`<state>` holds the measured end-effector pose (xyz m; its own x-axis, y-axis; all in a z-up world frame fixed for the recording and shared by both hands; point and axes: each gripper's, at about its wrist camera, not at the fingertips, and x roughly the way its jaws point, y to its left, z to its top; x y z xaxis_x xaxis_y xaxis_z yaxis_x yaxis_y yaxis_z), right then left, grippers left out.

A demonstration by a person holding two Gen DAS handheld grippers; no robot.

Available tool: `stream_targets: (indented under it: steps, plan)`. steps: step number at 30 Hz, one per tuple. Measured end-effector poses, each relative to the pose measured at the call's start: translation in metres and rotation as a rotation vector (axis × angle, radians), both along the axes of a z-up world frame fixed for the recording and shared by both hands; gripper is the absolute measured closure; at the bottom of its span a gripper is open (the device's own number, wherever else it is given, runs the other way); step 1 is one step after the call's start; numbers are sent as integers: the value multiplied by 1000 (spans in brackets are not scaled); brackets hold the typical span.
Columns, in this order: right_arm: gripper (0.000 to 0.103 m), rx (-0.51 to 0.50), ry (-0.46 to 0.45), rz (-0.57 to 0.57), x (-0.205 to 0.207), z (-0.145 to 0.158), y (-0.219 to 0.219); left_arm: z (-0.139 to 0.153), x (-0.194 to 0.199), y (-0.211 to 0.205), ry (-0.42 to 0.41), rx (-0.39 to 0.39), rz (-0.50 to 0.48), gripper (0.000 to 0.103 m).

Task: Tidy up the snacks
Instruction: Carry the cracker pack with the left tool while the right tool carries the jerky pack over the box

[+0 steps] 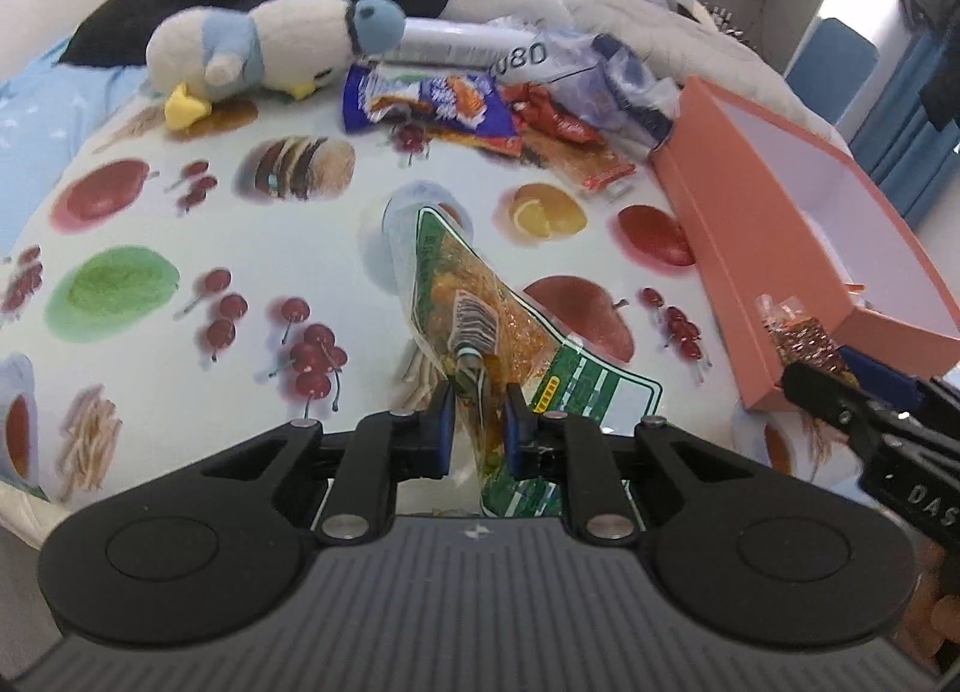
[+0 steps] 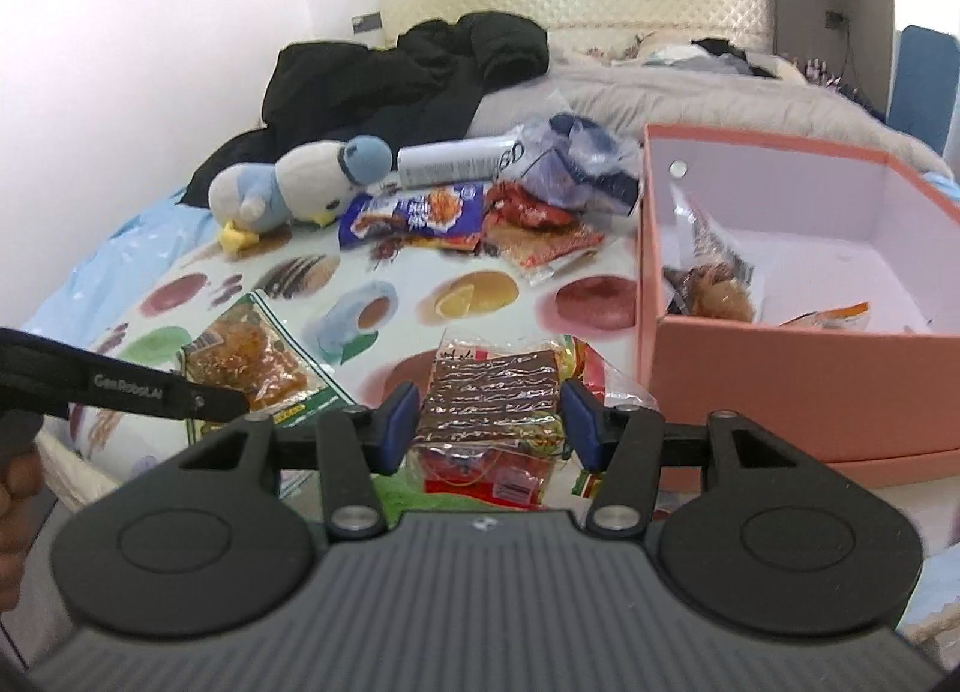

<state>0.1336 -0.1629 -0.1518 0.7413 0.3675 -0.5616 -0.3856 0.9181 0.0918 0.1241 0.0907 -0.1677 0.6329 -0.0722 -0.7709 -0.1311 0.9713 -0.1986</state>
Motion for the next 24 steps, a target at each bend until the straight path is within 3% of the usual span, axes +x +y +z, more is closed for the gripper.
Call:
stream_targets:
  steps: [14, 24]
  plan:
    - [48, 36, -120, -126, -39, 57, -43, 60, -15, -46, -116, -56, -65, 85]
    - [48, 47, -149, -224, -42, 76, -87, 87, 12, -95, -206, -92, -147, 85]
